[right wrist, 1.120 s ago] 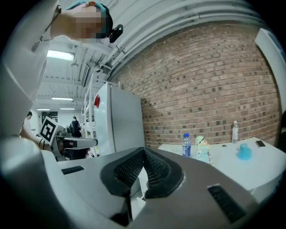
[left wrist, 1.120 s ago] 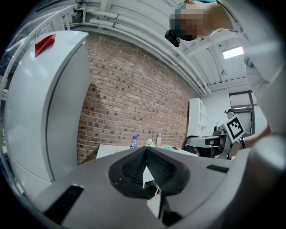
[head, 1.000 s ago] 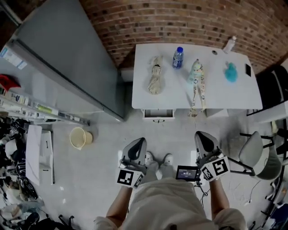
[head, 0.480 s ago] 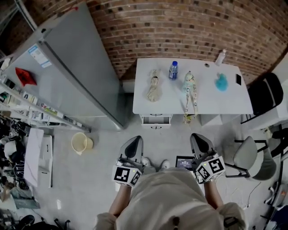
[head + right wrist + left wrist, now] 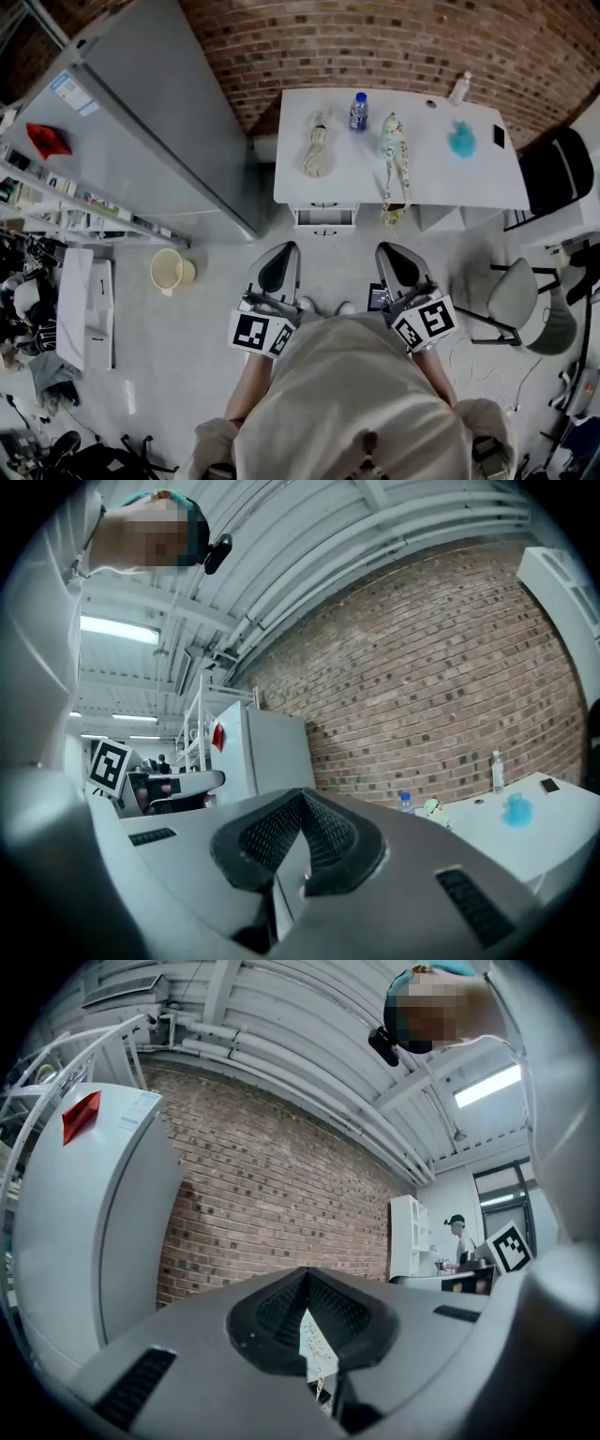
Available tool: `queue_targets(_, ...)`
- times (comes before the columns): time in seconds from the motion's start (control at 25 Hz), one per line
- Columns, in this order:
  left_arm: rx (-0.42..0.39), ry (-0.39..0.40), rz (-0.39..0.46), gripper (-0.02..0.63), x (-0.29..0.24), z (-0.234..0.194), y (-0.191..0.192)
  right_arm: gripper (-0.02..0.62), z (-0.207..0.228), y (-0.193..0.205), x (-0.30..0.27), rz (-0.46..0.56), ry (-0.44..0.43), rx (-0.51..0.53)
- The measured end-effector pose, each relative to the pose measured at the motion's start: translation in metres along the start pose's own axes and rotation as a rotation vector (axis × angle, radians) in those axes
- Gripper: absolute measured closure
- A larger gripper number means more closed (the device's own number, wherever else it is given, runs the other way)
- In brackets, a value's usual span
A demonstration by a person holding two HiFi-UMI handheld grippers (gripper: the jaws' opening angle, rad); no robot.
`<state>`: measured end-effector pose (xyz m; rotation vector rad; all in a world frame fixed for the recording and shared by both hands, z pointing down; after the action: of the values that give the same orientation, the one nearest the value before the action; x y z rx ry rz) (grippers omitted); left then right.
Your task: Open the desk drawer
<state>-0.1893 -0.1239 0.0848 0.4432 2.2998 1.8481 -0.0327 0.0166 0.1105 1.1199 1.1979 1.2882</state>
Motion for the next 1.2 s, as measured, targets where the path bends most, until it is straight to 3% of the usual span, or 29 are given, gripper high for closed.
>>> queue_targets(1.2,0.019,-0.099,-0.024,0.6,0.009,0.025,0.034,0.569,0.022,0.026,0.023,-0.045,-0.051,-0.009)
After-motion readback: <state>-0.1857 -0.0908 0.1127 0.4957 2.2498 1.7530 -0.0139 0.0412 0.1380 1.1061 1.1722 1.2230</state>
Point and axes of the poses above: the fingertips, and each gripper's own axes: x backward along the fingers, z to its right, y out of its underside, the point moved 5 cm from there along x, backward along the fingers, and after that the axes turned 6 degrees about x, right-handed, at the moved point
